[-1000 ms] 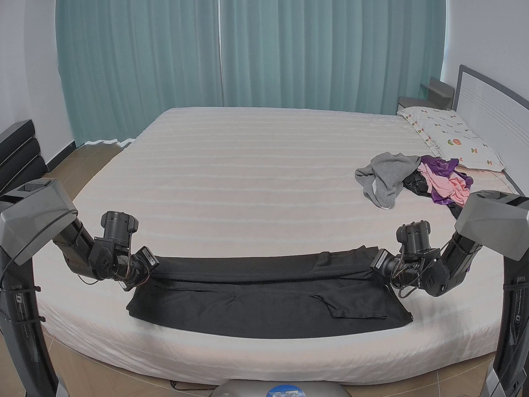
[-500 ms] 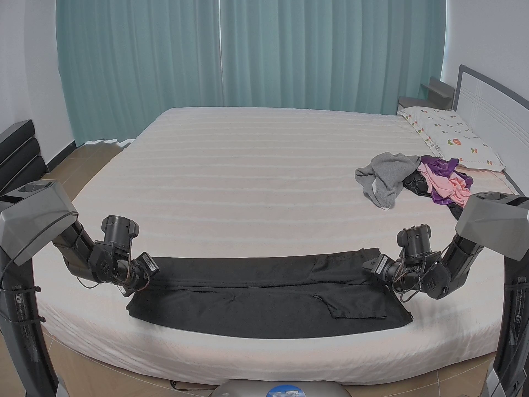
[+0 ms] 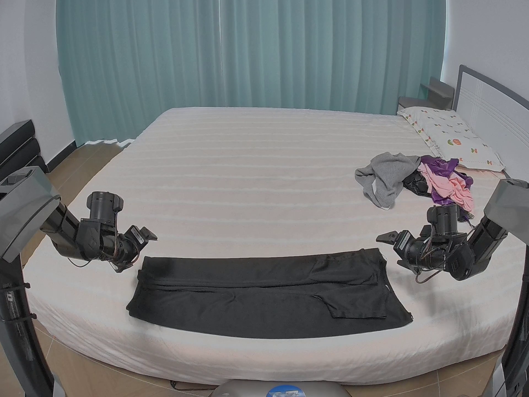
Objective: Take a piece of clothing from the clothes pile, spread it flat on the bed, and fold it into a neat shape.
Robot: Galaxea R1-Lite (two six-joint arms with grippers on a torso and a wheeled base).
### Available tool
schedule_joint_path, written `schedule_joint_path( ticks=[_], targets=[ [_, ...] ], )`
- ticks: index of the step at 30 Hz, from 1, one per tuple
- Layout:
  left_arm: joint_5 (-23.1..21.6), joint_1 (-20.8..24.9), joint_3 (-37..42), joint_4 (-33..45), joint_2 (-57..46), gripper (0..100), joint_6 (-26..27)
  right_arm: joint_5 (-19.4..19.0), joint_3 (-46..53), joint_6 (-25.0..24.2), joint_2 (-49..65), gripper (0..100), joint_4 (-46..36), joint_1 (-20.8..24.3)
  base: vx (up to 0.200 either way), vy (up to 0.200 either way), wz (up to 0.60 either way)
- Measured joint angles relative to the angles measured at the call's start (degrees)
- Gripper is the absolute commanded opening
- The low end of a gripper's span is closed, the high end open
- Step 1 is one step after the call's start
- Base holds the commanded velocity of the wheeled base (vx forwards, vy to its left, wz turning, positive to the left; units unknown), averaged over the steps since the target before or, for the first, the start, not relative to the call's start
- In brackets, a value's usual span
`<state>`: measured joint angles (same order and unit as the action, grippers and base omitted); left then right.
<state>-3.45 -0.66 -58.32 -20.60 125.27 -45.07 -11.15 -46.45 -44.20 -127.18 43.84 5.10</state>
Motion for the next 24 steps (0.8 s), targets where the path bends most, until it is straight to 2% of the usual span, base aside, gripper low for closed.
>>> schedule_joint_path(
  ticks=[3,10,17,18,24],
  targets=[
    [-2.0,-0.7,-3.8,2.3,1.2,100,0.0,-2.1,-0.5,-1.0,-0.6,100,0.0,-1.3,0.0,0.0,0.0],
    [-3.3,-1.4,-12.4,4.0,7.8,100,0.3,-3.4,-3.5,-1.9,-4.0,100,0.0,-2.5,0.0,0.0,0.0],
    [-3.4,-1.4,-14.9,4.0,11.6,100,1.0,-3.7,-6.2,-2.0,-7.1,100,0.0,-2.8,0.0,0.0,0.0],
    [-3.4,-1.4,-15.0,4.0,11.8,0,1.4,-3.7,-6.3,-2.0,-7.3,100,0.0,-2.8,0.0,0.0,0.0],
    [-2.7,-1.2,-14.7,3.7,13.1,0,5.1,-3.6,-7.3,-2.0,-8.6,100,0.0,-2.7,0.0,0.0,0.0]
  ],
)
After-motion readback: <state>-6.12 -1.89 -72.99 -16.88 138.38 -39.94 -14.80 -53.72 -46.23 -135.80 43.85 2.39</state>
